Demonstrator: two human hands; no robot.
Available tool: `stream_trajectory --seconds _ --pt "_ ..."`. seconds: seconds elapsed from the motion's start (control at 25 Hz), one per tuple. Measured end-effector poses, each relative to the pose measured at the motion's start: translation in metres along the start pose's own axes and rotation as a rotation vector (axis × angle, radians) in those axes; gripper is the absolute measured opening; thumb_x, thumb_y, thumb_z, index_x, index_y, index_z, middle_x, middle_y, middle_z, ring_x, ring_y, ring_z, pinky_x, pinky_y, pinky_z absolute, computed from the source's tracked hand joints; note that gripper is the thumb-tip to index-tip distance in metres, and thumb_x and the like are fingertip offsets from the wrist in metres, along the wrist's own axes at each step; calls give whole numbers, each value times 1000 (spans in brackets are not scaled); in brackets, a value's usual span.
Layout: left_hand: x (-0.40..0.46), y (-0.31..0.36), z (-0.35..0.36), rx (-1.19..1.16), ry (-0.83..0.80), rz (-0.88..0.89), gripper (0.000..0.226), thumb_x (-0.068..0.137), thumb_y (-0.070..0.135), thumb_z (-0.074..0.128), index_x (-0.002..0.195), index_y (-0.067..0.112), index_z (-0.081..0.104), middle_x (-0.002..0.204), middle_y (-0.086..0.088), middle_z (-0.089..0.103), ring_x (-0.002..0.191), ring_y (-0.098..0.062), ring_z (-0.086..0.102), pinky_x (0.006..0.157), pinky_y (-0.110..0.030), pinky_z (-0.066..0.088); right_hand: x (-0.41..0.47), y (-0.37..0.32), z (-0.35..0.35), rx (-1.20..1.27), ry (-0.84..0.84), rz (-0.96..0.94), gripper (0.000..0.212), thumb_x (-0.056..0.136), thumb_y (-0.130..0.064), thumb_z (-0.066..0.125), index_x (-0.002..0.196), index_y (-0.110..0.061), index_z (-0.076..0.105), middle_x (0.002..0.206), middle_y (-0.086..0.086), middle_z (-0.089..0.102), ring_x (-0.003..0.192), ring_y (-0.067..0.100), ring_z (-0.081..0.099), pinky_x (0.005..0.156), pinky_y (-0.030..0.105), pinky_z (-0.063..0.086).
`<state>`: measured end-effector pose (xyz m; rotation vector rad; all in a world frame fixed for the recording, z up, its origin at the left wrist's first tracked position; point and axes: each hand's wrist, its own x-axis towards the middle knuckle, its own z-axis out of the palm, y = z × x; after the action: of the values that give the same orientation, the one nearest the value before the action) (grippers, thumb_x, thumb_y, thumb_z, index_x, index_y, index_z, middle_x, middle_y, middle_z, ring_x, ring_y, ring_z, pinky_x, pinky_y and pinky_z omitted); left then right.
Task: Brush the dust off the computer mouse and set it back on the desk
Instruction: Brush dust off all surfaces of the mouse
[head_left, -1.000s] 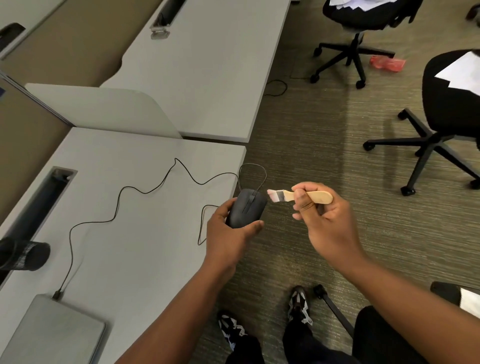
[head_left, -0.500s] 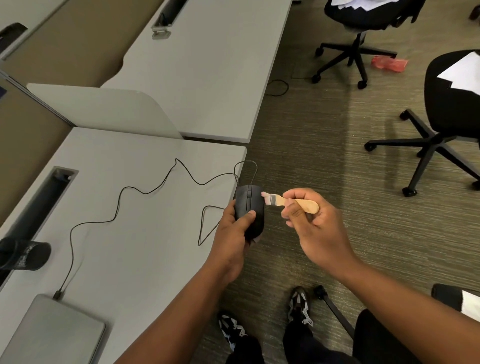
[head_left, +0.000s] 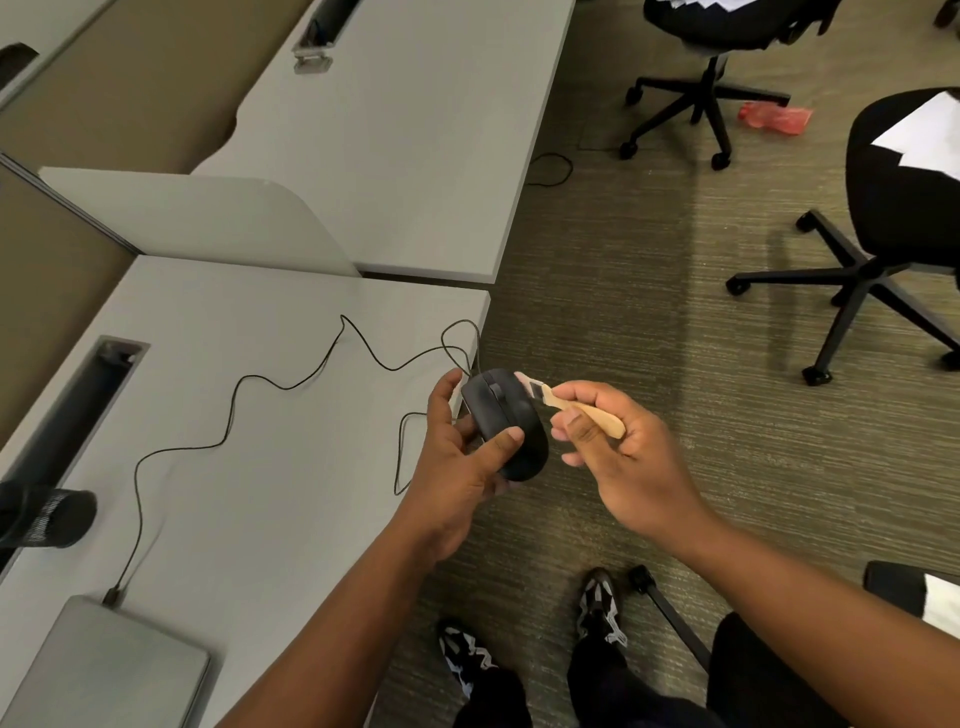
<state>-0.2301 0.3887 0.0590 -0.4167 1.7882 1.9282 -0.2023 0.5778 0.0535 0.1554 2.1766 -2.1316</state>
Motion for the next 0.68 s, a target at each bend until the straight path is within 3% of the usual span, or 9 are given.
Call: stream_trajectory --seconds 0.12,0.24,0.48,0.68 --pt "1 1 -5 70 -93 30 94 91 -8 73 152 51 30 140 -2 62 121 -31 69 84 -48 65 -1 0 3 1 -22 17 25 102 -26 61 117 -46 65 109 -5 75 103 8 73 79 26 63" --pt "0 1 -9 200 -169 70 113 81 -17 79 155 50 24 145 1 57 123 -24 69 90 -39 63 0 -1 2 16 -18 20 25 103 -26 60 117 -47 64 110 -4 74 105 8 73 79 24 62" --pt "5 1 -11 445 -166 167 129 73 -3 92 155 60 14 149 15 45 127 -21 65 88 -28 62 1 -1 2 40 -10 30 22 98 -33 60 116 -44 65 108 -1 75 104 10 74 80 28 63" --pt "10 3 -13 626 -141 246 124 66 12 99 153 54 22 149 22 41 128 -28 61 96 -41 63 7 -8 -8 11 59 9 22 103 -22 60 112 -40 68 100 3 78 93 16 76 73 29 61"
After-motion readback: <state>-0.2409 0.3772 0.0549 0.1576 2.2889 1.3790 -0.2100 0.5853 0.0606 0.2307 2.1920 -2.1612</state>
